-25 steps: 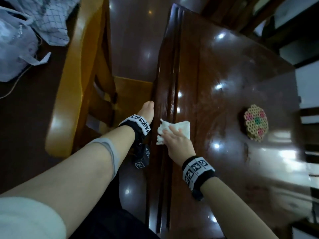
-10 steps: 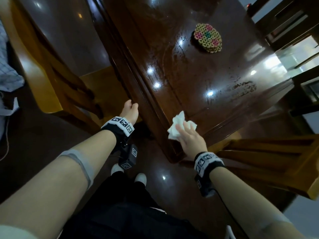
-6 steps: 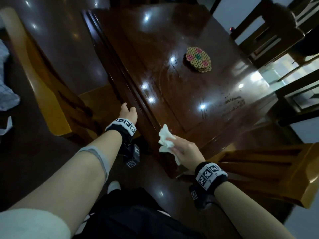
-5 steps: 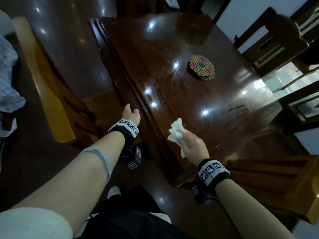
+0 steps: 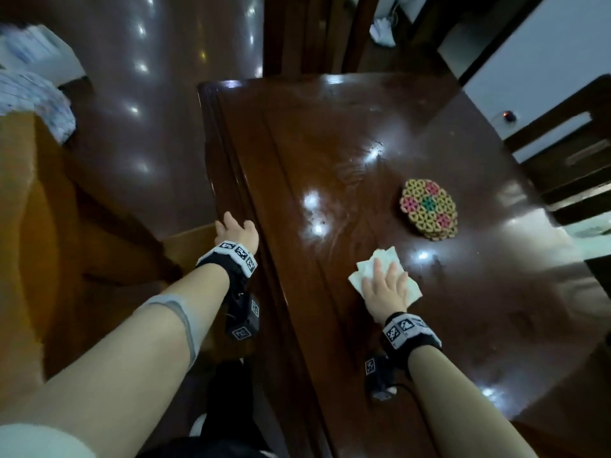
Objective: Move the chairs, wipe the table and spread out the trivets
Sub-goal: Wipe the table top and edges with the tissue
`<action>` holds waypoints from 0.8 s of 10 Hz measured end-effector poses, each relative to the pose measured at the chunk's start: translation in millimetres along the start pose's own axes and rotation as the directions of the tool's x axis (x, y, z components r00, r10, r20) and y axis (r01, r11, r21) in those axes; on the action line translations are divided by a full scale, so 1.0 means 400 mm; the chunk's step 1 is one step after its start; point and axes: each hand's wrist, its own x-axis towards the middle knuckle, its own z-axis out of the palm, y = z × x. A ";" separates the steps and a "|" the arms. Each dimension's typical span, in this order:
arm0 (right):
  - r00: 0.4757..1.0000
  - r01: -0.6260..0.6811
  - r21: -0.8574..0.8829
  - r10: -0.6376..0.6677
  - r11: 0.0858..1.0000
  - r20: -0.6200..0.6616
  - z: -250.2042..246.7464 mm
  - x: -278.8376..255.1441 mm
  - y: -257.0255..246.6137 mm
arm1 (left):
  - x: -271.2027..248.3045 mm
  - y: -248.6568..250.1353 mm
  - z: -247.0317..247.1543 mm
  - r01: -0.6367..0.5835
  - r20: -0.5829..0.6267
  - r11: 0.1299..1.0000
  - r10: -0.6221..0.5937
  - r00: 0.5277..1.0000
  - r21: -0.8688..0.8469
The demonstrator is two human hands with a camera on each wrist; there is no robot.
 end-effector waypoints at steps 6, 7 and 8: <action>0.977 0.188 0.003 -0.187 0.982 -0.099 -0.302 0.622 -0.242 | 0.314 0.203 -0.053 -0.014 -0.168 0.993 -0.006 0.986 -0.119; 0.935 0.345 -0.104 -0.352 0.933 -0.050 -0.269 0.570 -0.309 | 0.314 0.192 -0.059 -0.080 -0.185 0.972 0.039 0.982 -0.220; 0.858 0.512 0.028 -0.508 0.859 -0.077 -0.205 0.445 -0.350 | 0.291 0.175 -0.077 -0.110 -0.171 0.933 0.053 0.984 -0.343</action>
